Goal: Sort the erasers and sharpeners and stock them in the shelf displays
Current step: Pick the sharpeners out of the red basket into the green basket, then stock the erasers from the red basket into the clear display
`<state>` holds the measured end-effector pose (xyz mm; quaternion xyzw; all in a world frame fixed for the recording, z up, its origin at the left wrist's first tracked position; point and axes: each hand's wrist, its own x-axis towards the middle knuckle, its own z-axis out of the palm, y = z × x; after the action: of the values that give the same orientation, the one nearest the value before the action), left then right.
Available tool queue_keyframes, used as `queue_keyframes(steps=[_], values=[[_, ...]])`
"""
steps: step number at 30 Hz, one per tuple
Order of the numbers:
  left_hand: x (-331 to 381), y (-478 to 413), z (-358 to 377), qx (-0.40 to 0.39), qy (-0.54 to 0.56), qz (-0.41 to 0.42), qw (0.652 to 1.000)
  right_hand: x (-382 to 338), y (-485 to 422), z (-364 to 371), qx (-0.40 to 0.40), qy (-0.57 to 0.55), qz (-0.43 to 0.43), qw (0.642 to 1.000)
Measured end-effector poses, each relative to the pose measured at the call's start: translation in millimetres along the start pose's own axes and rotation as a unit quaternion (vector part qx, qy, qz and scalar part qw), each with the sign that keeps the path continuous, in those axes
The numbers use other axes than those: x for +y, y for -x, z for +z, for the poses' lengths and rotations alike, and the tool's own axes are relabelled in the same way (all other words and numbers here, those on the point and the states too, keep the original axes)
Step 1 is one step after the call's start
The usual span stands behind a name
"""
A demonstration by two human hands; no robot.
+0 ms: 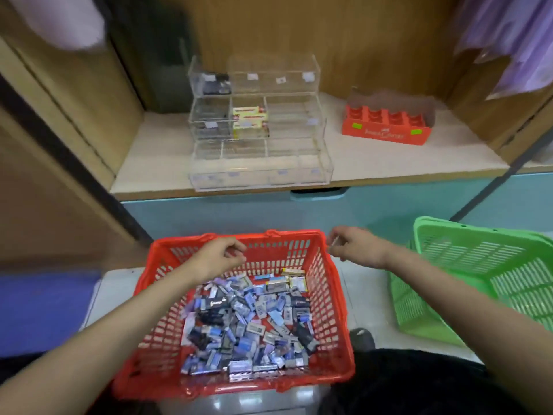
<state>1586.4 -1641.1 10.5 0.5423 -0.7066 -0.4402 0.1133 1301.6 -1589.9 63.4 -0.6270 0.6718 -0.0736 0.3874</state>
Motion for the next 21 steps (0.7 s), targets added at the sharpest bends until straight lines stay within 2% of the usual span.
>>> queue_keyframes(steps=[3,8,14,21], values=[[-41.5,11.2,-20.4,0.04,0.009,-0.043,0.998,-20.0,-32.4,52.1,-0.03,0.065,-0.002,0.997],[-99.1,2.4,-20.8,0.044,-0.012,-0.089,0.995,-11.8,-75.1,129.5,-0.086,0.049,0.044,0.994],[-104.0,-14.2,-9.1,-0.001,-0.029,-0.075,0.997,0.4,-81.6,165.9,-0.049,-0.031,0.108,0.992],[-137.4,-26.9,12.5,0.008,0.011,-0.119,0.993,9.2,-89.1,193.4,-0.059,-0.011,0.114,0.992]])
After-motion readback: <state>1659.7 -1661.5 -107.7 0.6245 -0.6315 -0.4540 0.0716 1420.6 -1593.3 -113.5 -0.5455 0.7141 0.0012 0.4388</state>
